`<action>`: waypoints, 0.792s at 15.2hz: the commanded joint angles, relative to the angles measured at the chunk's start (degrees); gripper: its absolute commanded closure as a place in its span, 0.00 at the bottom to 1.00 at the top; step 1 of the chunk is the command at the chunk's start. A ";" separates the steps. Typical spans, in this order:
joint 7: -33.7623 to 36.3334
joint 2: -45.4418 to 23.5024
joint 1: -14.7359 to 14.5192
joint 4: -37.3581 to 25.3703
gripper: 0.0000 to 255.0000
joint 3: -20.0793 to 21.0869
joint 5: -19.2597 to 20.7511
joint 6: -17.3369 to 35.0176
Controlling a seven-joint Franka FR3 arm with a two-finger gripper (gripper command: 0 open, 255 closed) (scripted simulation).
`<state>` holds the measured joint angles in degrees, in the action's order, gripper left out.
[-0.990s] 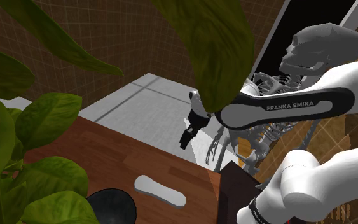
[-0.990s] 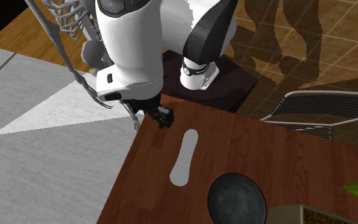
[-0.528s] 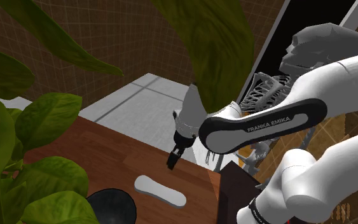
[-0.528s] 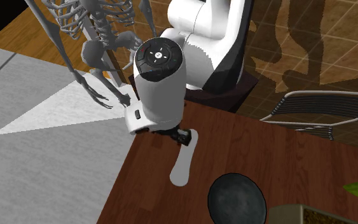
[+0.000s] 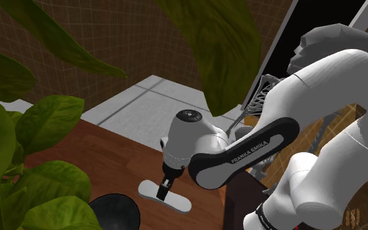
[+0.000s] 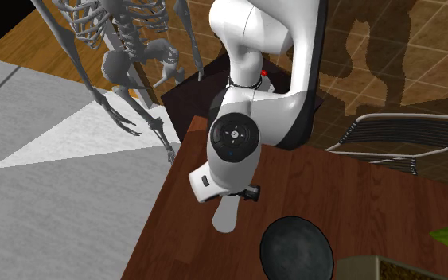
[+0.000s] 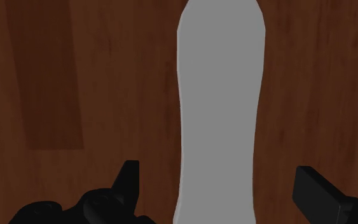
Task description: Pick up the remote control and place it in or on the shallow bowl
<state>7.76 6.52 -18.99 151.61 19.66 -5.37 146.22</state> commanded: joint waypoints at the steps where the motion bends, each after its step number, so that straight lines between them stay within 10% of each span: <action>1: 0.95 -2.43 -0.12 0.02 0.00 0.54 0.81 2.34; 12: 3.20 -7.50 0.24 0.37 0.00 0.53 3.93 7.51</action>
<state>10.96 -0.97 -18.75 151.98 20.19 -1.44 153.71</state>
